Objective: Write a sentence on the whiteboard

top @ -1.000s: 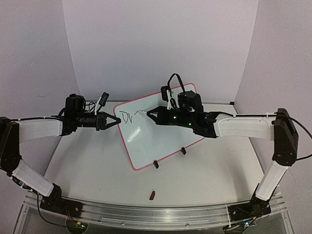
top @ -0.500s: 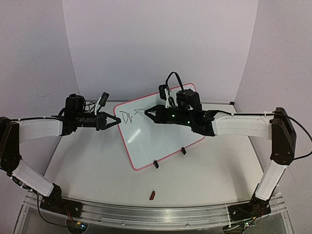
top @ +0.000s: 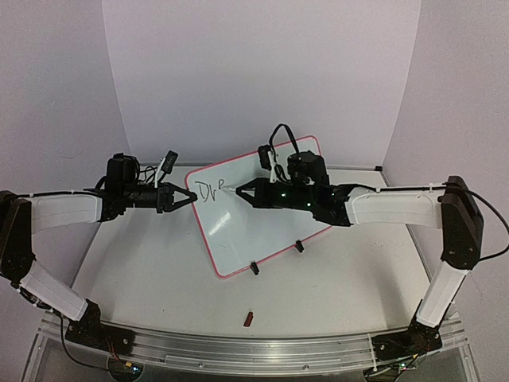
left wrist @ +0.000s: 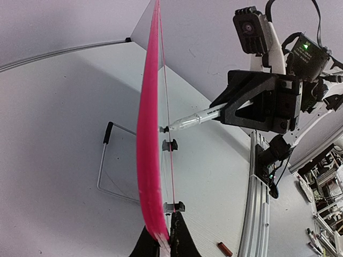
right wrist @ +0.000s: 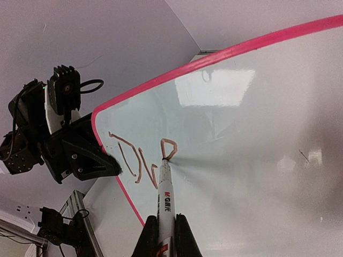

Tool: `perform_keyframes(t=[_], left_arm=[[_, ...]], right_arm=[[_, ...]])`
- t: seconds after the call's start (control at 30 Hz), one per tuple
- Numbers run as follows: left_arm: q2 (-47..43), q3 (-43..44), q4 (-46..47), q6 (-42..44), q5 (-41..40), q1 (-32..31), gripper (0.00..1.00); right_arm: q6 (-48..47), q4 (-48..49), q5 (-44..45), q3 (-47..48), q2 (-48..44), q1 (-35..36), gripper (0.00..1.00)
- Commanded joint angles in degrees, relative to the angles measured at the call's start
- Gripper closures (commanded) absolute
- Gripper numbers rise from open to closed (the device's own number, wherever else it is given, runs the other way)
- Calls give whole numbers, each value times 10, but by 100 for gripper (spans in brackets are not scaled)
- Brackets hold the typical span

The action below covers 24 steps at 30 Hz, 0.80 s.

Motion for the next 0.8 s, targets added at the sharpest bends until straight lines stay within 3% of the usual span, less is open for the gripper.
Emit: perform_keyframes(t=[0.0, 0.77], left_arm=[[-4, 7, -32, 62, -5, -16, 100], [-2, 7, -32, 62, -6, -17, 100]], right_arm=[[6, -5, 9, -19, -9, -4, 100], [-19, -7, 60, -22, -74, -6, 100]])
